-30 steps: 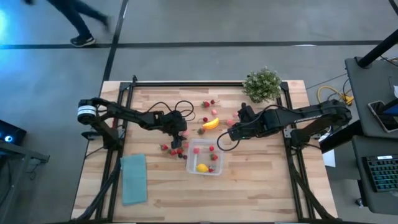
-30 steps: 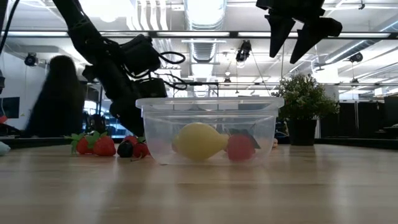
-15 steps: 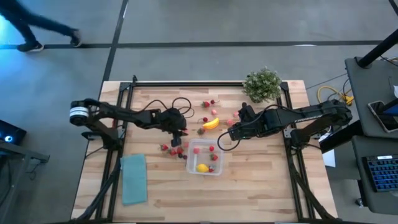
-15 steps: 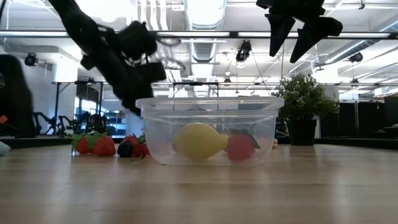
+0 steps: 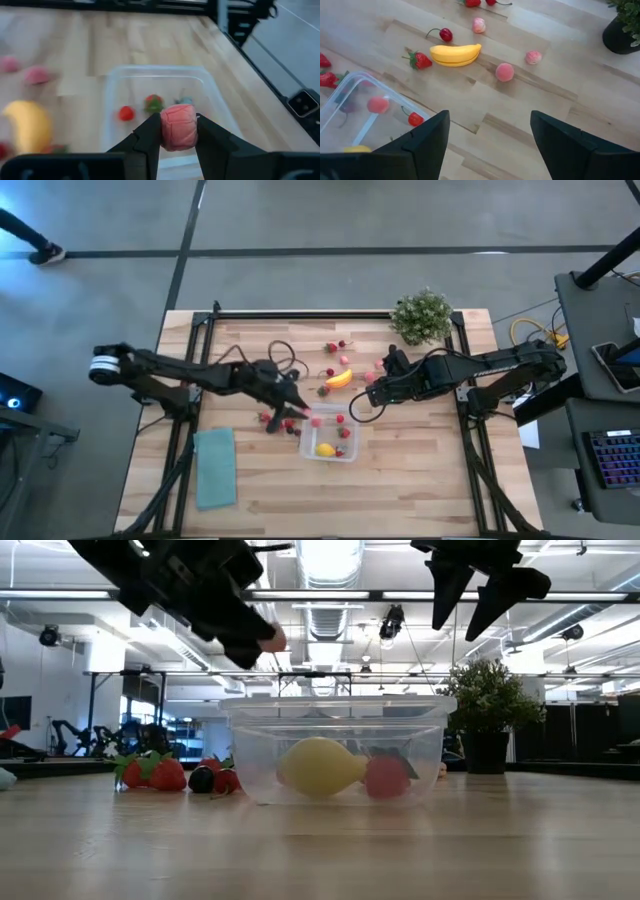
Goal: Pick and placing Produce into tupperware
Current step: Put the pink peach into the transparent container
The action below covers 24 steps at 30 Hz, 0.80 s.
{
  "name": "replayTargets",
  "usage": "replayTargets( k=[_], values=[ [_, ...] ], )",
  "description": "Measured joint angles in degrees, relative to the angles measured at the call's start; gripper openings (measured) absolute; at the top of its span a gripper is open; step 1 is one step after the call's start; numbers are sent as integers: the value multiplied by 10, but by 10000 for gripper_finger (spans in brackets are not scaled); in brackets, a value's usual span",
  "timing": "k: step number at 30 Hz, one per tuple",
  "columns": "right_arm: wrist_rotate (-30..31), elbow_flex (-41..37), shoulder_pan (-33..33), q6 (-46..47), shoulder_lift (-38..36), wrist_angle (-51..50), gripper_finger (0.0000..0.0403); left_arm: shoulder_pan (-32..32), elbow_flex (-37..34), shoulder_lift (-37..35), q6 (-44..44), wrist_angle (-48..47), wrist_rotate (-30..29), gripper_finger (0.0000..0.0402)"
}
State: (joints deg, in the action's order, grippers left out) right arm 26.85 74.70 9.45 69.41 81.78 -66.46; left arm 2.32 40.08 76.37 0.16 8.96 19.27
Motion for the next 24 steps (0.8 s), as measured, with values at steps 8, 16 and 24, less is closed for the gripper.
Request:
replayTargets(
  k=[8, 16, 24],
  values=[
    [1, 0, 0, -47, 0, -10, 270, -12, 42, 84, -51, 7, 29, 125],
    [-4, 0, 0, 54, 1, -10, 270, -12, 48, 90, -111, -17, 30, 229],
    [-136, -49, -97, 95, 24, -4, 270, -9, 49, 44, -153, -77, 27, 273]
  ],
)
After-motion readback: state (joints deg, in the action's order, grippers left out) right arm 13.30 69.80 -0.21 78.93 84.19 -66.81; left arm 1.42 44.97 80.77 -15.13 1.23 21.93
